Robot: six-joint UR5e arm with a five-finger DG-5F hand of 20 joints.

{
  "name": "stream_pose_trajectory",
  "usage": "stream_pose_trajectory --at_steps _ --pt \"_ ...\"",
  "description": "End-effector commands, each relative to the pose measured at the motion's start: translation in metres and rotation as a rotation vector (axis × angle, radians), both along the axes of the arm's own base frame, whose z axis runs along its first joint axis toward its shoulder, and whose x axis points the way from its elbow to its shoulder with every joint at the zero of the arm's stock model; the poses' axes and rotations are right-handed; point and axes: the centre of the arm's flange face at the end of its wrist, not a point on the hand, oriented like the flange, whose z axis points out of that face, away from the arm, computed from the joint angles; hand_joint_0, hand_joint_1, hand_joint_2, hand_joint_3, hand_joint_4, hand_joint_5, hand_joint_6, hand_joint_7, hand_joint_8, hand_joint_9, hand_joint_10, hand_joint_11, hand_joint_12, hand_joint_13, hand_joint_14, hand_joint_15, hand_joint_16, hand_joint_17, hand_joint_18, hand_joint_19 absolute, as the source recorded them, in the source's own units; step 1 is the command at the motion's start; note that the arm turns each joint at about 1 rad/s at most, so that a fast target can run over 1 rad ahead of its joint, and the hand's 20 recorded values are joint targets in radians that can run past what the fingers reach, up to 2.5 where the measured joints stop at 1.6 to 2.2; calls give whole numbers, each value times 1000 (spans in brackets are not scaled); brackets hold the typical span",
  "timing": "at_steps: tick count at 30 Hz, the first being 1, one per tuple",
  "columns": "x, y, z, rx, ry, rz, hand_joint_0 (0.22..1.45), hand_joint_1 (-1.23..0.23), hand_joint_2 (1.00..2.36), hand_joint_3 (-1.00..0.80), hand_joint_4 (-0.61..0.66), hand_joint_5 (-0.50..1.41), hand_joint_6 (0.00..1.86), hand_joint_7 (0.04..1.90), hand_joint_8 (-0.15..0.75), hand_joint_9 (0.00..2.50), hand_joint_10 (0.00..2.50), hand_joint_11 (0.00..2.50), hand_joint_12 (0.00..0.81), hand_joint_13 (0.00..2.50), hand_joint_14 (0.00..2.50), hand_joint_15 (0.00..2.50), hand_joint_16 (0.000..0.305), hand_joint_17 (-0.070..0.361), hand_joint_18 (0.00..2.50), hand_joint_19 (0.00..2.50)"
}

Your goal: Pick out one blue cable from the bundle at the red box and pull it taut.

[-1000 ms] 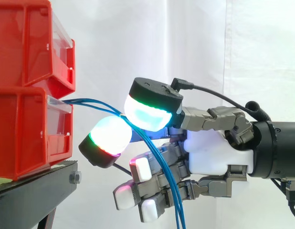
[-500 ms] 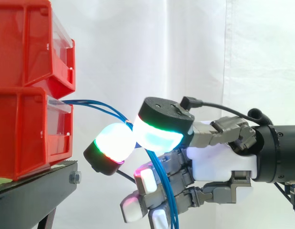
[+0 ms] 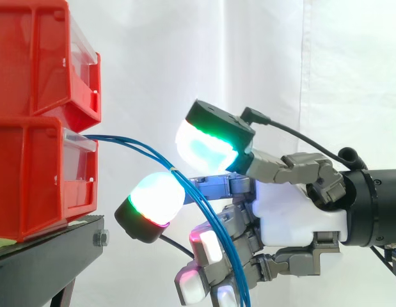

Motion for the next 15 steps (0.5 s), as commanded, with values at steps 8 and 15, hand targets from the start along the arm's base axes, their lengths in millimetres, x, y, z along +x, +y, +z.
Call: stream_pose_trajectory --at_steps 8,15 --pt "3 -1 8 -1 -2 -1 598 -655 1017 -300 -42 -62 908 792 294 1209 26 625 306 974 19 461 45 102 939 661" --pt "2 -2 9 -2 5 -3 634 -792 1019 -253 -13 -76 919 800 294 1160 24 630 306 952 17 459 45 101 923 628"
